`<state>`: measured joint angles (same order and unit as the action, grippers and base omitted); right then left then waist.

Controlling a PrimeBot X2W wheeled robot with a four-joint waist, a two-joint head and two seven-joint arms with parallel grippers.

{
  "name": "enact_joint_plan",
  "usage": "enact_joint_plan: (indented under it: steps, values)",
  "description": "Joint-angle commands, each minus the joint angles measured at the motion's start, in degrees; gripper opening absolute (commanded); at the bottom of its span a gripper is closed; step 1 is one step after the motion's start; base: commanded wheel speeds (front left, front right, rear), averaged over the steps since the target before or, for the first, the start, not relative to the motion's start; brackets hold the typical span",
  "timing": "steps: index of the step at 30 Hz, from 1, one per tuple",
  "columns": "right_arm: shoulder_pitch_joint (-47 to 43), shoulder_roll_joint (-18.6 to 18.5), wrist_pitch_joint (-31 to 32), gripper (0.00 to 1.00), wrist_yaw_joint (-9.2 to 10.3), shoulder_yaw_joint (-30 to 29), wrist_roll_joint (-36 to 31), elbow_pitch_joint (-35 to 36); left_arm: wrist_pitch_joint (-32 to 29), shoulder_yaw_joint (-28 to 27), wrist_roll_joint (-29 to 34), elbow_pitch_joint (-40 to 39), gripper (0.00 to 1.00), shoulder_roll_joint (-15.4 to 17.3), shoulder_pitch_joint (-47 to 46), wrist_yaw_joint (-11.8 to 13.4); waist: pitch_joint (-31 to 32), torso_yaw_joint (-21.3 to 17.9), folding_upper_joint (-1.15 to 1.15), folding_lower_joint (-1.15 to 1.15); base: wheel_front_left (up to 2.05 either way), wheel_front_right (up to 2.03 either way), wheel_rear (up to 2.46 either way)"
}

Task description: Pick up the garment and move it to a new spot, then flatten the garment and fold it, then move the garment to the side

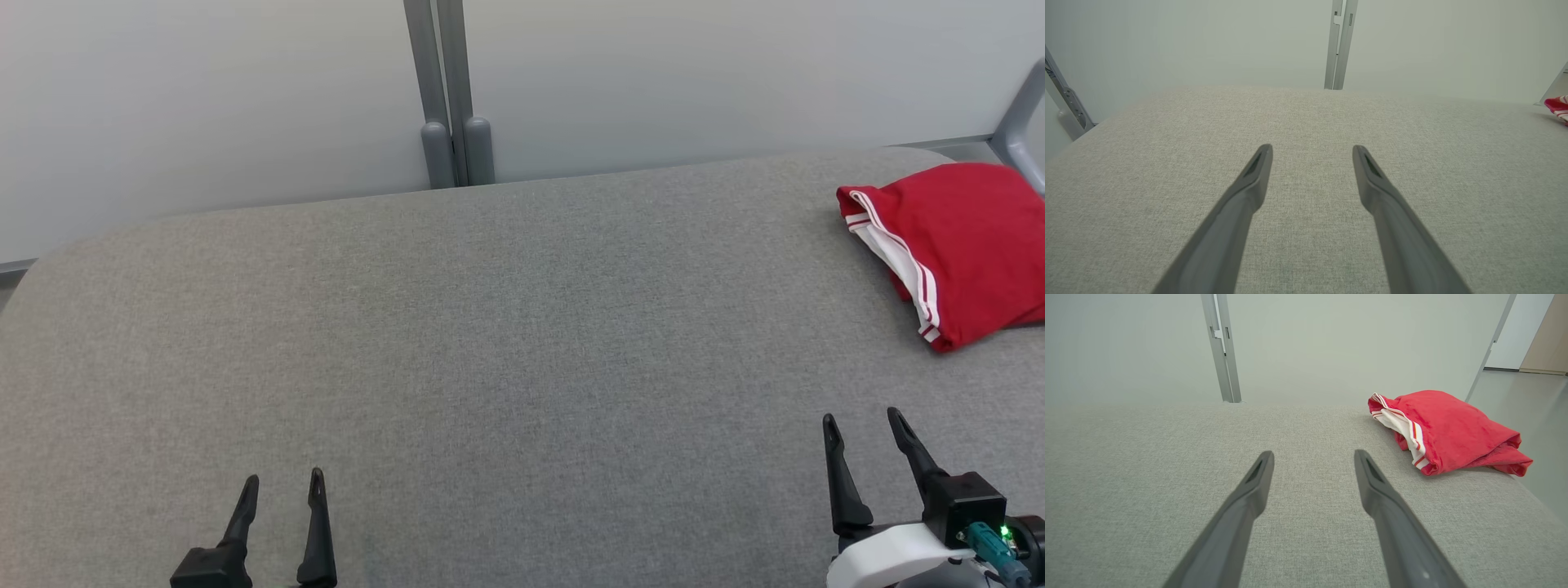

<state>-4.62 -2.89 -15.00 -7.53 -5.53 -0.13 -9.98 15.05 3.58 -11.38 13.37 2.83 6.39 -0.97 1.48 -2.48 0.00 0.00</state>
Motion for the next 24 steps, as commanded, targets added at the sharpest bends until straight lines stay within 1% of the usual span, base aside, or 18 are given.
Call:
enact_joint_plan:
  steps: [1, 2, 8, 24]
  values:
    - [0.09, -0.04, -0.23, 1.00, 0.09, -0.13, 0.34, 0.19, 0.13, -0.31, 0.03, 0.17, 1.00, 0.15, -0.73, 0.33, 0.03, 0.17, 0.00, 0.00, 0.00, 0.00, 0.00]
    - [0.02, 0.00, 0.00, 0.00, 0.00, -0.06, 0.07, -0.01, 0.00, -0.05, -0.02, 0.10, 0.00, -0.01, -0.02, 0.15, 0.03, 0.17, 0.00, 0.00, 0.00, 0.00, 0.00]
    - [-0.48, 0.59, 0.41, 0.00, 0.00, 0.03, 0.21, -3.15, -0.42, 0.21, -0.16, 3.00, 0.00, -0.18, 1.02, 0.19, 0.04, 0.24, 0.00, 0.00, 0.00, 0.00, 0.00]
    - [2.05, 0.45, 4.86, 0.00, 0.01, -0.27, 19.33, -3.31, -4.83, -1.97, -16.94, 2.51, 0.00, -0.12, -1.99, -1.21, -0.17, 0.53, 0.00, 0.00, 0.00, 0.00, 0.00]
